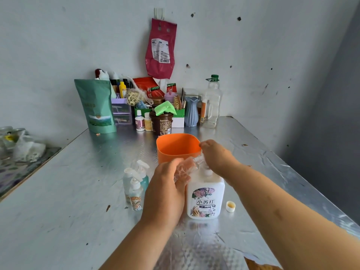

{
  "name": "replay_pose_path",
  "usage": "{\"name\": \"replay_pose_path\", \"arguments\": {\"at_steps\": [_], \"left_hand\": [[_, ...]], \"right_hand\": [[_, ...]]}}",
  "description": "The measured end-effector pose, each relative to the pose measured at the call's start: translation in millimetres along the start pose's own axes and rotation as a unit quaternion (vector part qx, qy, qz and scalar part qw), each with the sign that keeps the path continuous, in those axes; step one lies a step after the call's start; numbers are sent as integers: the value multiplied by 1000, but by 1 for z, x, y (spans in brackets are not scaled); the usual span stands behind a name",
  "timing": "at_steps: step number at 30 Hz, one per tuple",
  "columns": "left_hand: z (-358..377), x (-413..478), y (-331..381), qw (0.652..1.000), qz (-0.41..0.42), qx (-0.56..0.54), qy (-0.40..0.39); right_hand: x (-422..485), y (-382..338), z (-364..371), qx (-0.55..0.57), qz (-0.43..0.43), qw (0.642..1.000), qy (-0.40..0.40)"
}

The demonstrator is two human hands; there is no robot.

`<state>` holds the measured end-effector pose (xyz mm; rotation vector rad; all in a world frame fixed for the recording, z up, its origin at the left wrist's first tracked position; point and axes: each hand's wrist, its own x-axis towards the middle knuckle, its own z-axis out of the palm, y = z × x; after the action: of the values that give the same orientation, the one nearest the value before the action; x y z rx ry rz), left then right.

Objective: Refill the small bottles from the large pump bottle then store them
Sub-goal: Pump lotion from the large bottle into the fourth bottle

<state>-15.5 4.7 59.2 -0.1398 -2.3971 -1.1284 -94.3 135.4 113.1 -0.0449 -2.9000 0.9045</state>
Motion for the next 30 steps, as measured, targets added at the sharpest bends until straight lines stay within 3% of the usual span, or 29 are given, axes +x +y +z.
{"name": "replay_pose_path", "arguments": {"at_steps": [6,30], "left_hand": [[-6,0,6,1000,-1,-7,-2],[-8,2,9,1000,-9,5,-13]], "right_hand": [[-6,-9,-17,81,5,997,-17],[-7,-5,-13,91,9,995,-34]]}}
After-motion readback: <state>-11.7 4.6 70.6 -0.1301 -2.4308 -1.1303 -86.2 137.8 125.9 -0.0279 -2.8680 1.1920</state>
